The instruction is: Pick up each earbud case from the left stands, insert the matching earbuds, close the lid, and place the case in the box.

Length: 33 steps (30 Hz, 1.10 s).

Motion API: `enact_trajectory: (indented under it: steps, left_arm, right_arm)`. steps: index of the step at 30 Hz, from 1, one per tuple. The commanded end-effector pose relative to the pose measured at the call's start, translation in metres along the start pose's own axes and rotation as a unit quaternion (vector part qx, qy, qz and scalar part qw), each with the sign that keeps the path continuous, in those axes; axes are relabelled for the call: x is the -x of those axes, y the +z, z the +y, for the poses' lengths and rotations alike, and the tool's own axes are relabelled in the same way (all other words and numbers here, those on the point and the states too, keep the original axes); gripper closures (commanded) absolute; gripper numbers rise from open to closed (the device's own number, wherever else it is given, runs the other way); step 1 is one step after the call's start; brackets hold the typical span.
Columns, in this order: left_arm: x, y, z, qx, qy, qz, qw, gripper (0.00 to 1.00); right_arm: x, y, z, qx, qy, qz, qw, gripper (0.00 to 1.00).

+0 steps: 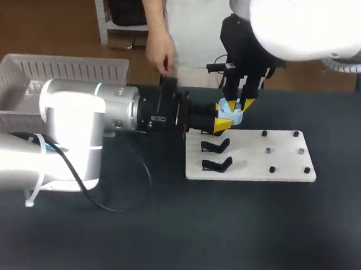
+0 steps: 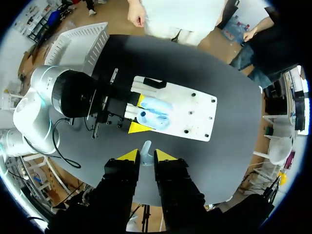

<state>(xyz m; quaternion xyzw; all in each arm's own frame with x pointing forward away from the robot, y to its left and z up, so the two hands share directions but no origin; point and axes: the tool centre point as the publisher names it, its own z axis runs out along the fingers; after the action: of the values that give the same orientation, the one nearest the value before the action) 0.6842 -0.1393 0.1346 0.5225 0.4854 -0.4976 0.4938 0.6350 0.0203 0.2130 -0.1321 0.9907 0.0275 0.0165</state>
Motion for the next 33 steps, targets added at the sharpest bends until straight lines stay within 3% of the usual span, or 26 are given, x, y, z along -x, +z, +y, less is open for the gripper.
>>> enact_trajectory:
  steps: [1, 33]
  left_arm:
    - [-0.001, 0.000, 0.000, 0.002, 0.001, -0.001, 1.000, 1.00]
    - [-0.001, 0.000, 0.000, 0.002, 0.001, -0.001, 1.000, 1.00]
  right_arm:
    - [0.006, 0.000, 0.001, -0.003, -0.003, 0.013, 1.000, 1.00]
    - [0.027, 0.013, 0.003, -0.003, -0.034, 0.052, 0.998, 1.00]
